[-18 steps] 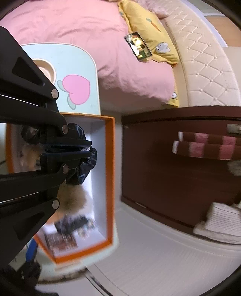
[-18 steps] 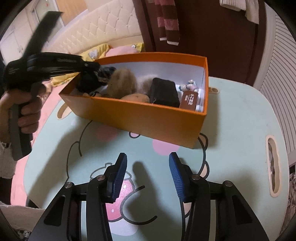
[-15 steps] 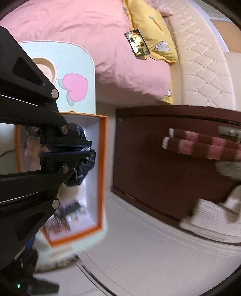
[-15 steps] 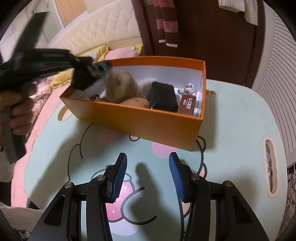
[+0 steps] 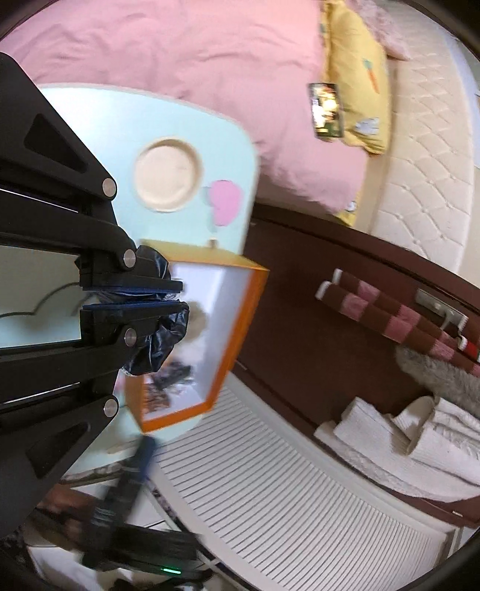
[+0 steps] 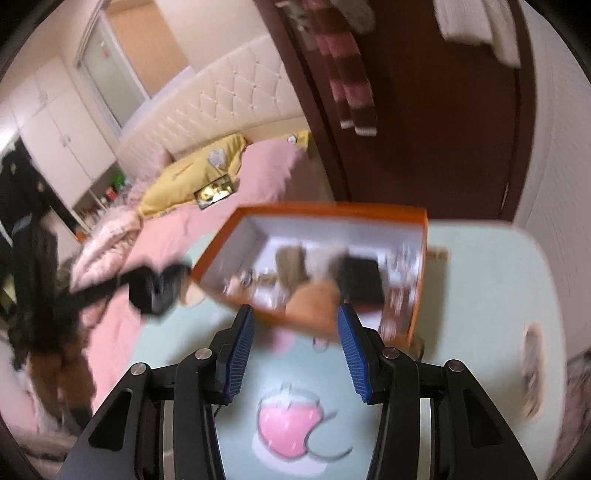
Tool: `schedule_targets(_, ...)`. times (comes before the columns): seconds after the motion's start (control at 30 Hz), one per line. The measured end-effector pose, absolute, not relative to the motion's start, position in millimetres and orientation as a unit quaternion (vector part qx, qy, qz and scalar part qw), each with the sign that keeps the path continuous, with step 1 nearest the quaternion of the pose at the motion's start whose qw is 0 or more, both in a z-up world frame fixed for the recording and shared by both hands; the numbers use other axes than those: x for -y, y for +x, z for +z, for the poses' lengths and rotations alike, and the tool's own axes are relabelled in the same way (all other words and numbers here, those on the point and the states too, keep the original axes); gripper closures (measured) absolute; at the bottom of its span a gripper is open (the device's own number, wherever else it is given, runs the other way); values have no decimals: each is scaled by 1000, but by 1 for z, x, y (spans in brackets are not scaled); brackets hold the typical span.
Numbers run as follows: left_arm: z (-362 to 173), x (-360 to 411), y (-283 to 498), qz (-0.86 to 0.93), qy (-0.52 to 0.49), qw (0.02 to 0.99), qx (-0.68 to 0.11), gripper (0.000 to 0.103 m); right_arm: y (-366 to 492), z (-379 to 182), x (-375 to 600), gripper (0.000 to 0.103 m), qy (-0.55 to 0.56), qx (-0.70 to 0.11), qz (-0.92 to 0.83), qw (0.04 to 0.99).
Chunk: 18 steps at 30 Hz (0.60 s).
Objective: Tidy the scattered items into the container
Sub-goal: 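Lower the black fabric item onto the table with left tool while right grasps brown fluffy ball in box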
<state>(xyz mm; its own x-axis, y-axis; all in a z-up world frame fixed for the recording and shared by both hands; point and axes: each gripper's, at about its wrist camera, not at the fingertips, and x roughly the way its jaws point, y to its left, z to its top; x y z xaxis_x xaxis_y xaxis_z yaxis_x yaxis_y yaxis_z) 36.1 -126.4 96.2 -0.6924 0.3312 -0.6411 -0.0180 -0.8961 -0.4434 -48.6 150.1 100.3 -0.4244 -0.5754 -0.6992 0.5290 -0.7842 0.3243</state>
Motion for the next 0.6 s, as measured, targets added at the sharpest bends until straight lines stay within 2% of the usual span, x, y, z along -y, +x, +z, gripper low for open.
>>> schedule_targets(0.1, 77, 119, 40, 886, -404, 102, 205, 99, -75, 96, -125, 62, 452, 3, -842, 295)
schedule_targets(0.2, 60, 107, 46, 879, -420, 105, 198, 99, -96, 82, -105, 65, 490, 38, -812, 315)
schedule_targets(0.3, 49, 95, 49, 881, -432, 95, 167, 99, -109, 75, -75, 73, 501, 18, -802, 324)
schedule_targets(0.43, 41, 89, 50, 880, -432, 103, 167, 97, -120, 71, -44, 78, 500, -2, -799, 333)
schedule_targets(0.53, 42, 88, 51, 886, -424, 95, 162, 84, -127, 60, -30, 78, 512, -29, -798, 317)
schedule_targets(0.6, 44, 89, 51, 888, -420, 91, 165, 71, -136, 49, -24, 77, 533, -36, -786, 312)
